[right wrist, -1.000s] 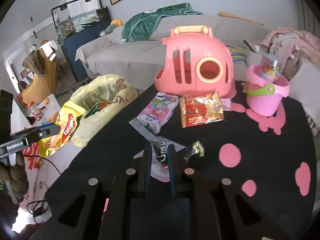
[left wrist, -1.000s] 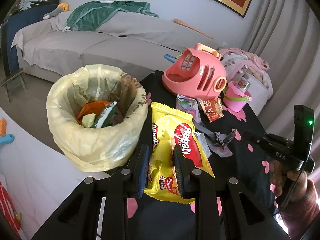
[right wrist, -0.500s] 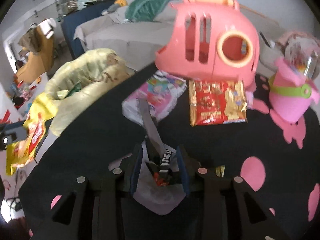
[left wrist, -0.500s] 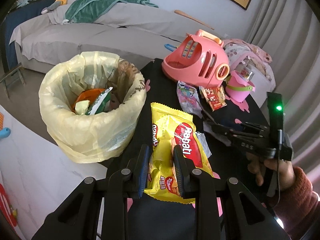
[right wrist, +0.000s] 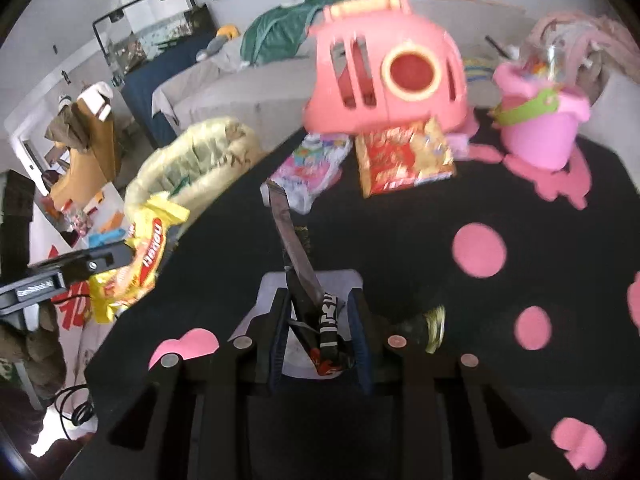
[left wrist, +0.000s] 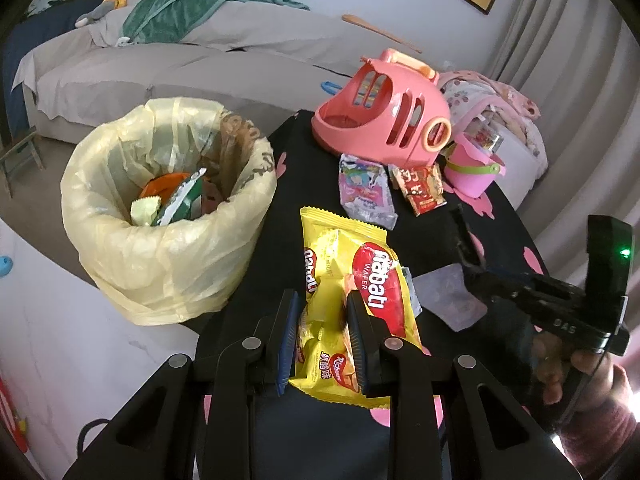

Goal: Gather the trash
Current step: 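Carry the Rebati bag and black-white wrapper to the yellow trash bag with both grippers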

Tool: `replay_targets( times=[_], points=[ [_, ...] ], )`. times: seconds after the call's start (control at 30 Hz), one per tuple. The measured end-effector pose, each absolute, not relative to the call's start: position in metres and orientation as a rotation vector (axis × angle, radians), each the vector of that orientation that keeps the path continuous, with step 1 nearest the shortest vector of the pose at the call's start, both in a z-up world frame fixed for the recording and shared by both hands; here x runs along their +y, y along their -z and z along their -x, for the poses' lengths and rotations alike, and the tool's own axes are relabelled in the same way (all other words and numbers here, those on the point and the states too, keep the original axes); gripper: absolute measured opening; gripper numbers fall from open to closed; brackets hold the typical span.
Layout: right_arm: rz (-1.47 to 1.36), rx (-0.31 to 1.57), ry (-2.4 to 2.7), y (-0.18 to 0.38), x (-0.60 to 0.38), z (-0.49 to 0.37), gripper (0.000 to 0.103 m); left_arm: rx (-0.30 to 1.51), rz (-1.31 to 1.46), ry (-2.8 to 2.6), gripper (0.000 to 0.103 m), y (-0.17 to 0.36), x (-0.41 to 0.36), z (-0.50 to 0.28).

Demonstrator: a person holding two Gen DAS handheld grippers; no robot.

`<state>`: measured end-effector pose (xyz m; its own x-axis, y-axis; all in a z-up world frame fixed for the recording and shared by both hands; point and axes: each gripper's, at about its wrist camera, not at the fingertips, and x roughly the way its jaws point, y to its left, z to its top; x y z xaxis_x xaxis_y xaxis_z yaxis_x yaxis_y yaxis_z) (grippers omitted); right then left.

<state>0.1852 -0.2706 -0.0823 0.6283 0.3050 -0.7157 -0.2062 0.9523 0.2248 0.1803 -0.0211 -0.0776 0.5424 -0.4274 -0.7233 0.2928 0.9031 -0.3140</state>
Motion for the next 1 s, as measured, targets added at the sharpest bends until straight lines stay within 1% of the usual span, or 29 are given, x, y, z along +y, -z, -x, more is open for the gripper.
replay_targets(
  times=[0.2,0.47,0.6,0.8,1.0],
  points=[
    [-0.091,0.751,-0.305,0.044,-0.263,-0.170,0.027,0.834,0.165,0.424,0.026,0.052,-0.014,-0.175],
    [-0.027,0.581,-0.350,-0.029,-0.232,-0.158,0.027,0.623,0.106,0.369,0.025,-0.015,0.003,-0.152],
    [-0.005,0.524,-0.377,-0.056,-0.214,-0.160,0.027,0.538,0.083,0.333,0.025,-0.044,0.016,-0.143],
    [0.020,0.463,-0.429,-0.084,-0.180,-0.166,0.027,0.457,0.090,0.279,0.025,-0.072,0.046,-0.136],
    [0.034,0.434,-0.463,-0.096,-0.151,-0.174,0.027,0.434,0.111,0.225,0.025,-0.079,0.076,-0.135]
  ],
)
